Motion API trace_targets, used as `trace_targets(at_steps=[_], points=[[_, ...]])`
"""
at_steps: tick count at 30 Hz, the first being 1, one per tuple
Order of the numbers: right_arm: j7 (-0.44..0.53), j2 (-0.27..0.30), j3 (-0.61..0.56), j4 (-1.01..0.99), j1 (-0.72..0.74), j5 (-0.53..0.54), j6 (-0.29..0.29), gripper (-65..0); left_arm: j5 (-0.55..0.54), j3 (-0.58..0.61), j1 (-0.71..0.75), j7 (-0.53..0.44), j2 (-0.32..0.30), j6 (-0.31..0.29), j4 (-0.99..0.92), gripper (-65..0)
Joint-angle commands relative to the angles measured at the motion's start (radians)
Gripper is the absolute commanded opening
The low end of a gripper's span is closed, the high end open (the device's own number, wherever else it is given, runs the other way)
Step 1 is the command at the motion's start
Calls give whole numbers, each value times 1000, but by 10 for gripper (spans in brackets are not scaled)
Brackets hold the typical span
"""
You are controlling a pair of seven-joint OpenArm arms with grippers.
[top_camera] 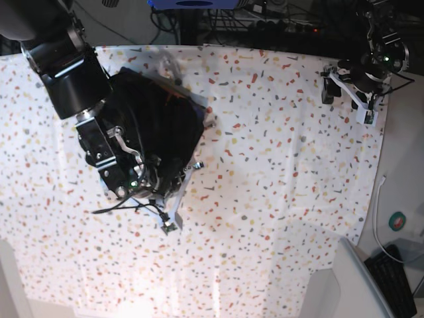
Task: Layout the t-shirt on the table in an organized manner, then fold the t-shirt properly
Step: 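Grasp the bundle corner with the right gripper and fold it over, then lower the left gripper onto the bundle edge beside the right gripper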
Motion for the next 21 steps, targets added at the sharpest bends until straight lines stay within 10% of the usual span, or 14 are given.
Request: trace_targets(at_steps=[1, 21], points=[[4, 11, 41, 51, 14, -8, -2, -650, -11, -5, 0, -17, -15, -6, 14, -194], [45, 59, 200, 114, -36, -9, -4, -650, -11, 4, -14, -17, -11, -6, 18, -194]])
